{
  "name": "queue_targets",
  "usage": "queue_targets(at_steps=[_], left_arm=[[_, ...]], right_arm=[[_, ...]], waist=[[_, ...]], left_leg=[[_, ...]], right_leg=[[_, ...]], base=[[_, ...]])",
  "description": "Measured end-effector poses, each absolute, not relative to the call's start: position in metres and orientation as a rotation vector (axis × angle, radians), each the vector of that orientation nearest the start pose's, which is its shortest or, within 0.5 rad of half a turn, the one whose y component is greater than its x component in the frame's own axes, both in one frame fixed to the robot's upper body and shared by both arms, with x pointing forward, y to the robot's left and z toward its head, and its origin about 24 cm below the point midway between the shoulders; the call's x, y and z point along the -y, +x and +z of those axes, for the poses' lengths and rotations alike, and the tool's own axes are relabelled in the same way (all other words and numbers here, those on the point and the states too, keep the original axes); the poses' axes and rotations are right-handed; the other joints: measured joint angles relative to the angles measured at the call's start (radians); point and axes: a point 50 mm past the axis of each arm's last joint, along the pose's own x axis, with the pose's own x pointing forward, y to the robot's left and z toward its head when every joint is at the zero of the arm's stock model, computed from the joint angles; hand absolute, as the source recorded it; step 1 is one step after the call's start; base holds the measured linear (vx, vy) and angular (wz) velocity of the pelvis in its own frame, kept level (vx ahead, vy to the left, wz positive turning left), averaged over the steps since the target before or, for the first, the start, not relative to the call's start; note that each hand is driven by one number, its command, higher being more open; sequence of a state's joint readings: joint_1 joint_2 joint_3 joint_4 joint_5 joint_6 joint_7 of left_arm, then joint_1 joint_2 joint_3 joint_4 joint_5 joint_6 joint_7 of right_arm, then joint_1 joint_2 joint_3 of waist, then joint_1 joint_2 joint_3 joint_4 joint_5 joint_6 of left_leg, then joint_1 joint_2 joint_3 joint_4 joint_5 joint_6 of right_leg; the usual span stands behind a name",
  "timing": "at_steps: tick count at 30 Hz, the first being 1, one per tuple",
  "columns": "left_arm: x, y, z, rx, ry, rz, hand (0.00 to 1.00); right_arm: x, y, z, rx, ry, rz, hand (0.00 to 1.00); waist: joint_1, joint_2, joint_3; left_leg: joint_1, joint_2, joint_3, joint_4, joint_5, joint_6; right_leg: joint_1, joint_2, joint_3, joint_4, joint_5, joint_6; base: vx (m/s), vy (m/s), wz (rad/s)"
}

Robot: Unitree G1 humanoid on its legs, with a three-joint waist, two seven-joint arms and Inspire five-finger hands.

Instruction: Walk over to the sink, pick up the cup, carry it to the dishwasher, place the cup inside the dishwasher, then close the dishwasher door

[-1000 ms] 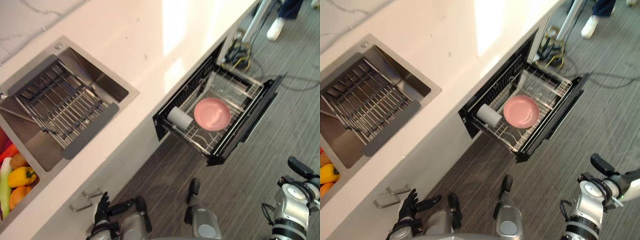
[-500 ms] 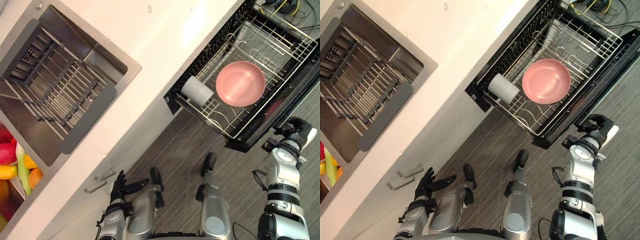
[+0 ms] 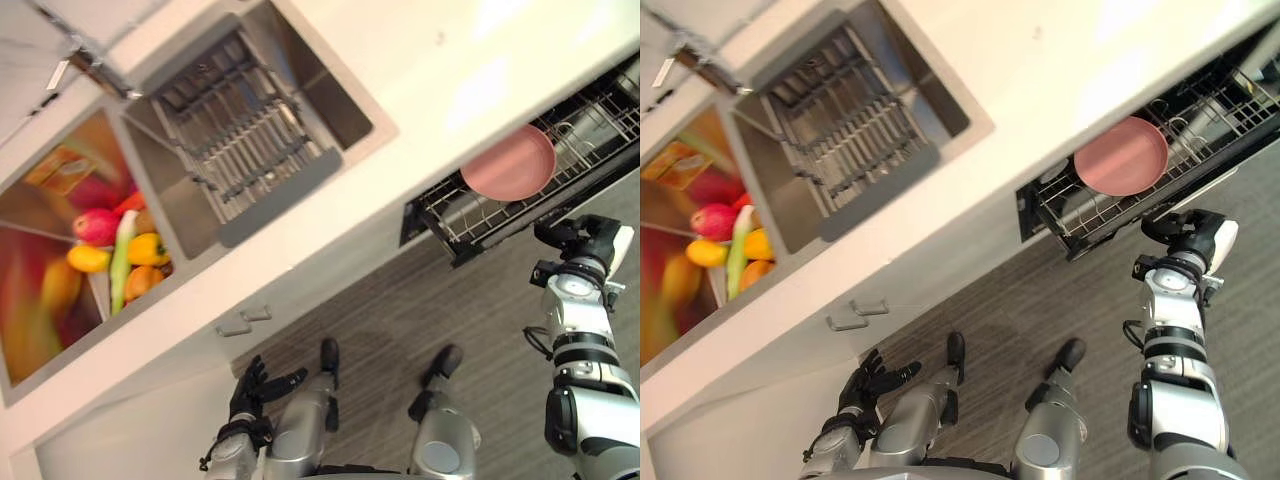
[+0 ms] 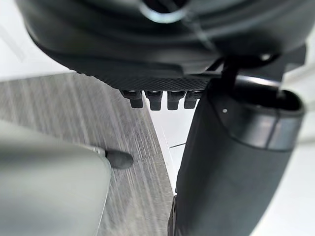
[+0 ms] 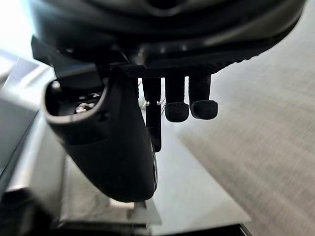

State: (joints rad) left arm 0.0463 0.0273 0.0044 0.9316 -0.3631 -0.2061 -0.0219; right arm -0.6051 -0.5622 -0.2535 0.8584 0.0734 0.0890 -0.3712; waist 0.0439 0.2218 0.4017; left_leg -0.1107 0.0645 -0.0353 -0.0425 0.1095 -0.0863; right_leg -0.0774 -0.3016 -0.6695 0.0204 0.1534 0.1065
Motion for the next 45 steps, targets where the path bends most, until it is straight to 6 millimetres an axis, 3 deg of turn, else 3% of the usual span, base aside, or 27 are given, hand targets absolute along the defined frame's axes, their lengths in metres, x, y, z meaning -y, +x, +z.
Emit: queue_targets(at_steps=[1,5,8,12,15,17,18,20,21,23,27,30,32,33,35,36,38,40,42,43,45], left_arm=[[-0.167,0.14,-0.14,-0.784,-0.306,0.206,1.0],[-0.173,0.112,-0.149,-0.857,-0.324,0.232,1.0],[-0.175,0.092,-0.156,-0.913,-0.315,0.247,1.0],[-0.186,0.082,-0.157,-0.933,-0.261,0.251,1.0],[-0.189,0.077,-0.158,-0.941,-0.266,0.278,1.0],[-0.191,0.072,-0.159,-0.938,-0.288,0.319,1.0],[-0.191,0.071,-0.159,-0.936,-0.296,0.328,1.0],[-0.191,0.065,-0.16,-0.93,-0.34,0.381,1.0],[-0.191,0.064,-0.16,-0.929,-0.351,0.39,1.0],[-0.195,0.058,-0.161,-0.926,-0.392,0.441,1.0],[-0.201,0.053,-0.161,-0.922,-0.41,0.503,1.0],[-0.202,0.063,-0.16,-0.908,-0.398,0.484,1.0],[-0.205,0.066,-0.159,-0.912,-0.367,0.466,1.0],[-0.213,0.06,-0.16,-0.934,-0.338,0.487,1.0],[-0.221,0.052,-0.16,-0.952,-0.314,0.508,1.0],[-0.226,0.052,-0.158,-0.95,-0.294,0.516,1.0],[-0.238,0.063,-0.154,-0.931,-0.231,0.51,1.0],[-0.239,0.068,-0.154,-0.932,-0.213,0.511,1.0],[-0.244,0.07,-0.152,-0.937,-0.164,0.495,1.0],[-0.245,0.074,-0.151,-0.936,-0.151,0.492,1.0],[-0.245,0.075,-0.151,-0.931,-0.158,0.507,1.0]], right_arm=[[0.352,0.321,0.09,-0.199,-0.274,-0.775,1.0],[0.331,0.33,0.079,-0.218,-0.335,-0.612,1.0],[0.31,0.332,0.055,-0.283,-0.311,-0.526,1.0],[0.274,0.32,0.016,-0.327,-0.02,-0.336,1.0],[0.243,0.291,-0.023,-0.343,0.26,-0.244,1.0],[0.219,0.25,-0.064,-0.386,0.572,-0.234,1.0],[0.215,0.239,-0.074,-0.403,0.63,-0.241,1.0],[0.211,0.187,-0.111,-0.504,0.768,-0.325,1.0],[0.213,0.172,-0.119,-0.531,0.787,-0.357,1.0],[0.221,0.117,-0.144,-0.637,0.819,-0.499,1.0],[0.242,0.08,-0.15,-0.702,0.664,-0.594,1.0],[0.254,0.058,-0.152,-0.788,0.537,-0.656,1.0],[0.255,0.048,-0.153,-0.824,0.514,-0.706,1.0],[0.249,0.045,-0.156,-0.837,0.533,-0.718,1.0],[0.238,0.046,-0.159,-0.851,0.56,-0.689,1.0],[0.228,0.051,-0.161,-0.855,0.585,-0.649,1.0],[0.208,0.058,-0.163,-0.864,0.617,-0.562,1.0],[0.197,0.056,-0.165,-0.876,0.642,-0.55,1.0],[0.191,0.057,-0.165,-0.877,0.643,-0.532,1.0],[0.189,0.059,-0.165,-0.871,0.633,-0.52,1.0],[0.19,0.071,-0.163,-0.841,0.618,-0.499,1.0]], waist=[[0.014,0.004,-0.023],[0.034,-0.004,-0.106],[0.051,-0.025,-0.157],[0.054,-0.07,-0.184],[0.063,-0.088,-0.213],[0.061,-0.093,-0.217],[0.057,-0.093,-0.217],[0.049,-0.094,-0.217],[0.048,-0.096,-0.216],[0.036,-0.11,-0.217],[0.01,-0.141,-0.214],[-0.002,-0.157,-0.217],[0.0,-0.166,-0.212],[0.011,-0.207,-0.205],[0.014,-0.242,-0.214],[0.013,-0.263,-0.21],[-0.007,-0.301,-0.19],[-0.017,-0.32,-0.197],[-0.03,-0.333,-0.203],[-0.036,-0.347,-0.209],[-0.031,-0.341,-0.203]], left_leg=[[0.016,-0.002,-0.011,0.0,0.0,0.0],[0.064,-0.002,-0.015,-0.005,-0.003,-0.004],[0.09,0.015,-0.008,-0.005,-0.014,-0.019],[0.107,0.054,0.009,-0.001,-0.025,-0.037],[0.113,0.071,0.015,0.001,-0.032,-0.048],[0.124,0.081,0.019,0.0,-0.036,-0.054],[0.124,0.082,0.02,0.0,-0.037,-0.054],[0.13,0.083,0.025,0.0,-0.039,-0.056],[0.132,0.083,0.027,0.0,-0.04,-0.056],[0.141,0.082,0.032,0.0,-0.041,-0.054],[0.137,0.078,0.033,0.012,-0.044,-0.051],[0.064,0.073,0.051,0.076,-0.06,-0.035],[0.025,0.066,0.091,0.144,-0.072,-0.017],[0.023,0.038,0.133,0.198,-0.113,0.006],[0.031,0.016,0.138,0.201,-0.132,0.019],[0.039,-0.001,0.14,0.192,-0.134,0.022],[0.053,-0.017,0.103,0.175,-0.129,0.029],[0.074,-0.044,0.041,0.115,-0.095,0.035],[0.092,-0.058,-0.007,0.052,-0.047,0.035],[0.108,-0.071,-0.041,0.003,-0.018,0.037],[0.126,-0.071,-0.063,-0.024,-0.014,0.04]], right_leg=[[0.03,0.001,-0.018,-0.007,-0.003,0.005],[0.109,0.016,-0.045,-0.052,0.002,0.016],[0.148,0.047,-0.044,-0.104,0.015,0.016],[0.152,0.083,-0.03,-0.111,0.0,0.003],[0.154,0.102,-0.024,-0.112,-0.008,-0.006],[0.162,0.111,-0.021,-0.112,-0.014,-0.009],[0.162,0.112,-0.02,-0.112,-0.014,-0.009],[0.164,0.112,-0.015,-0.112,-0.014,-0.009],[0.166,0.111,-0.014,-0.112,-0.014,-0.008],[0.172,0.11,-0.01,-0.111,-0.013,-0.008],[0.19,0.105,-0.027,-0.106,-0.02,-0.001],[0.204,0.077,-0.116,-0.083,-0.042,0.006],[0.175,0.005,-0.141,0.052,-0.11,0.028],[0.157,-0.082,-0.127,0.192,-0.171,0.048],[0.142,-0.118,-0.078,0.247,-0.193,0.045],[0.119,-0.114,0.005,0.269,-0.22,0.016],[0.092,-0.026,0.223,0.26,-0.334,-0.062],[0.101,0.029,0.345,0.236,-0.367,-0.088],[0.125,0.065,0.402,0.193,-0.365,-0.089],[0.143,0.072,0.427,0.177,-0.335,-0.063],[0.144,0.071,0.442,0.219,-0.321,-0.044]], base=[[0.04,-0.012,0.28],[0.02,-0.023,0.17],[-0.04,-0.049,-0.1],[-0.08,-0.058,-0.19],[-0.04,-0.047,-0.09],[-0.01,-0.045,-0.06],[-0.01,-0.028,-0.04],[0.01,-0.01,-0.06],[0.03,-0.007,-0.08],[0.02,-0.003,-0.06],[-0.01,-0.003,0.15],[-0.05,0.044,0.79],[0.01,0.185,0.72],[0.06,0.189,0.21],[0.07,0.128,0.05],[0.02,0.068,0.31],[0.01,0.058,0.69],[0.11,-0.007,0.88],[0.18,-0.07,0.96],[0.2,-0.057,0.76],[0.18,-0.025,0.51]])
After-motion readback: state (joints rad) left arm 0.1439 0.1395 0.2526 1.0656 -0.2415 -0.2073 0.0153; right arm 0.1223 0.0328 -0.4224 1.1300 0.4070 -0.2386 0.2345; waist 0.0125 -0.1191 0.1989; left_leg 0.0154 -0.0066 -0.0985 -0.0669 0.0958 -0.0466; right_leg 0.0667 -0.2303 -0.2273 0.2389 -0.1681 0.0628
